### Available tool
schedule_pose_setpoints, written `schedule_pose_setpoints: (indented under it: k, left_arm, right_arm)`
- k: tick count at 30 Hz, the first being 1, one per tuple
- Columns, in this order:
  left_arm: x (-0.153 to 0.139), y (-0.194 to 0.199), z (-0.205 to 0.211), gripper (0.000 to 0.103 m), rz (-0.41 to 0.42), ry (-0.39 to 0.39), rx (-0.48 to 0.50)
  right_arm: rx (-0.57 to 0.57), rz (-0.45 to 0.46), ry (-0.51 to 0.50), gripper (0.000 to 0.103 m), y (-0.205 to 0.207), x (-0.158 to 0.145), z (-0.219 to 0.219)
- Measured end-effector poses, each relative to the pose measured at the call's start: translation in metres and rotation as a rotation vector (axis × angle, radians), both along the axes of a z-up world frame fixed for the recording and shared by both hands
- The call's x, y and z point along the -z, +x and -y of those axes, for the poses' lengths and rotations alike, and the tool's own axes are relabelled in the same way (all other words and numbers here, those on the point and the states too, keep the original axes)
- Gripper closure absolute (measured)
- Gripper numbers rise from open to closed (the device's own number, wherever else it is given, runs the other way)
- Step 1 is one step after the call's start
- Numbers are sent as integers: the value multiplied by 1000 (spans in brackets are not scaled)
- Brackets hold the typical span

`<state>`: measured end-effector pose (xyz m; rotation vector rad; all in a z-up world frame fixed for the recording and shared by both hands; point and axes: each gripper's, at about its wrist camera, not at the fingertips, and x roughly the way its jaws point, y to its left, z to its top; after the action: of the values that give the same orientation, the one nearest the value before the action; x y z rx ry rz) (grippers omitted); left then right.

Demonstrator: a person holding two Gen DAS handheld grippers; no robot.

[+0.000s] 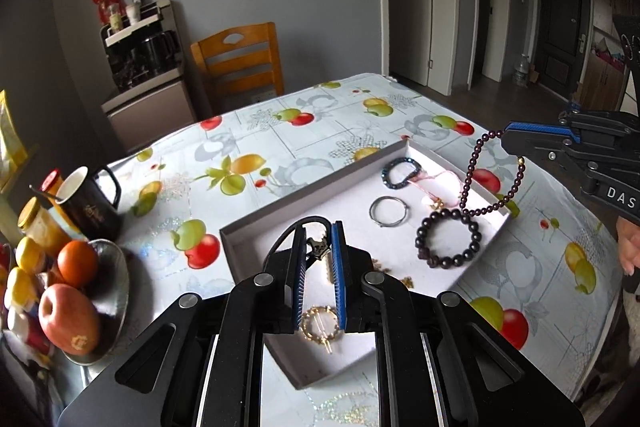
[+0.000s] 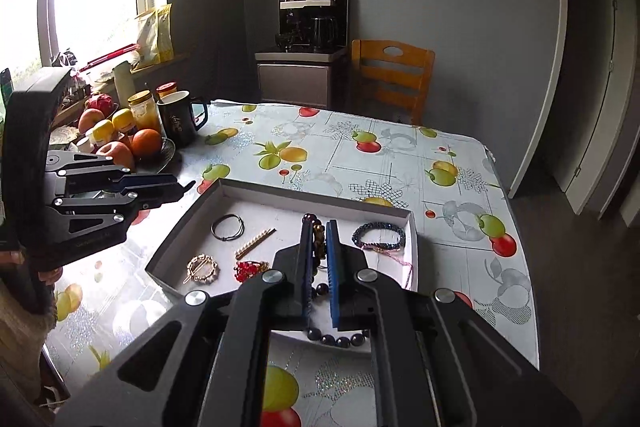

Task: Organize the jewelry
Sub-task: 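Carry black hair tie with left gripper while right carries maroon bracelet over box, then lower hair tie into box, open left gripper while right releases maroon bracelet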

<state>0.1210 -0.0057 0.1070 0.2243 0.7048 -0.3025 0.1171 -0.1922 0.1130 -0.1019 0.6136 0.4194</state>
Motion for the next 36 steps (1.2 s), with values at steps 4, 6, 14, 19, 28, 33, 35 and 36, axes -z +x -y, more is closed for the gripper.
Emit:
schedule_pose_setpoints:
  k: [4,6,14,19,28,33,35,36]
  left_arm:
    - [15,34,-8,89,-59,-56,-37]
    - [24,50,-14,90,-90,-97,-52]
    - [56,97,-17,89,-156,-133,-115]
    - [80,111,-8,89,-193,-97,-109]
    - [97,118,-4,89,-251,-98,-82]
    - [98,118,-1,85,-254,-80,-79]
    - [97,118,-2,75,-248,-78,-82]
    - [96,118,-2,70,-241,-79,-82]
  right_arm:
    - [33,-31,33,96,33,9,-11]
    - [47,-55,44,96,50,18,-17]
    - [72,-120,73,96,100,57,-41]
    - [63,-145,59,96,112,77,-48]
    - [109,-217,83,96,130,94,-35]
    - [113,-243,71,96,134,103,-36]
    - [116,-251,77,96,136,104,-35]
    - [119,-247,79,96,135,104,-35]
